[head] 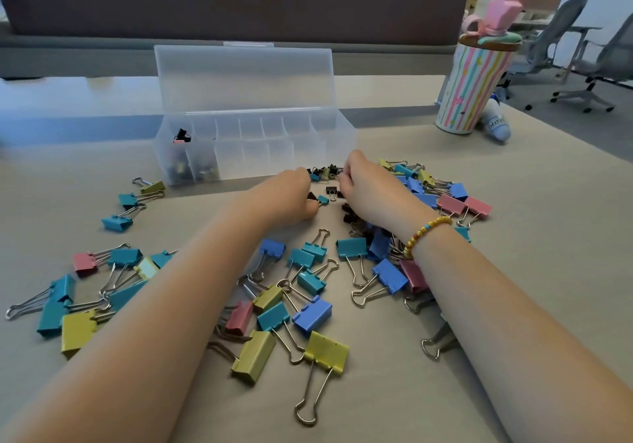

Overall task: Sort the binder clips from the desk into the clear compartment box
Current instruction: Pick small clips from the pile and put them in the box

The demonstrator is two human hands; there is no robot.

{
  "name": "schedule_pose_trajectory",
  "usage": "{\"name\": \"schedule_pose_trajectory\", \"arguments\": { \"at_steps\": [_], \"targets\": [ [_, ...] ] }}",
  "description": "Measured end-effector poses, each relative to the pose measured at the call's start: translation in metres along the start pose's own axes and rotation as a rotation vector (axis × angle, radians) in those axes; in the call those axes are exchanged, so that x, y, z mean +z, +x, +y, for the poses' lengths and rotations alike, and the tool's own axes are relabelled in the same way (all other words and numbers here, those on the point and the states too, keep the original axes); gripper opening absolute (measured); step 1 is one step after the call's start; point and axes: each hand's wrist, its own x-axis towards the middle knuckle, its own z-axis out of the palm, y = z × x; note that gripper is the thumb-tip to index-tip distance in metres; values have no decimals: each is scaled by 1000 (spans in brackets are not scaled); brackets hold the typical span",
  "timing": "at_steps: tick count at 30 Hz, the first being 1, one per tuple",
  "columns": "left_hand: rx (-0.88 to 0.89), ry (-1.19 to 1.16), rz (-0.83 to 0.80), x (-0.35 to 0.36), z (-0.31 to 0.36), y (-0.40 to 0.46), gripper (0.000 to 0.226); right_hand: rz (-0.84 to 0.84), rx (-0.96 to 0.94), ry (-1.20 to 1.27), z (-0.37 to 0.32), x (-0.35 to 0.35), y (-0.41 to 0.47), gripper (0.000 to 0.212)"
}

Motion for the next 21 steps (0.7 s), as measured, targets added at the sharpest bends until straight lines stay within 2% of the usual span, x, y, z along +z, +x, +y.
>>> {"name": "schedule_pose_trajectory", "arguments": {
  "at_steps": [4,9,11,14,16,18,21],
  "targets": [
    [20,18,-12,2,0,1,24,-6,177,470,0,-8,2,13],
    [19,9,-48,1,-2,0,23,-77,402,1289,3,-18,0,10],
    [14,26,-68,0,0,0,21,-119,440,1480,5,-20,-1,8],
    [34,60,-39,1,3,-1,19,-158,489,1616,7,-19,0,8],
    [65,87,13,3,1,-1,20,-152,512,1668,7,-18,0,18],
    [90,121,47,4,0,-2,22,-135,518,1668,7,-18,0,26],
    [93,112,59,4,0,-2,21,-121,512,1629,6,-18,0,27]
  ]
}}
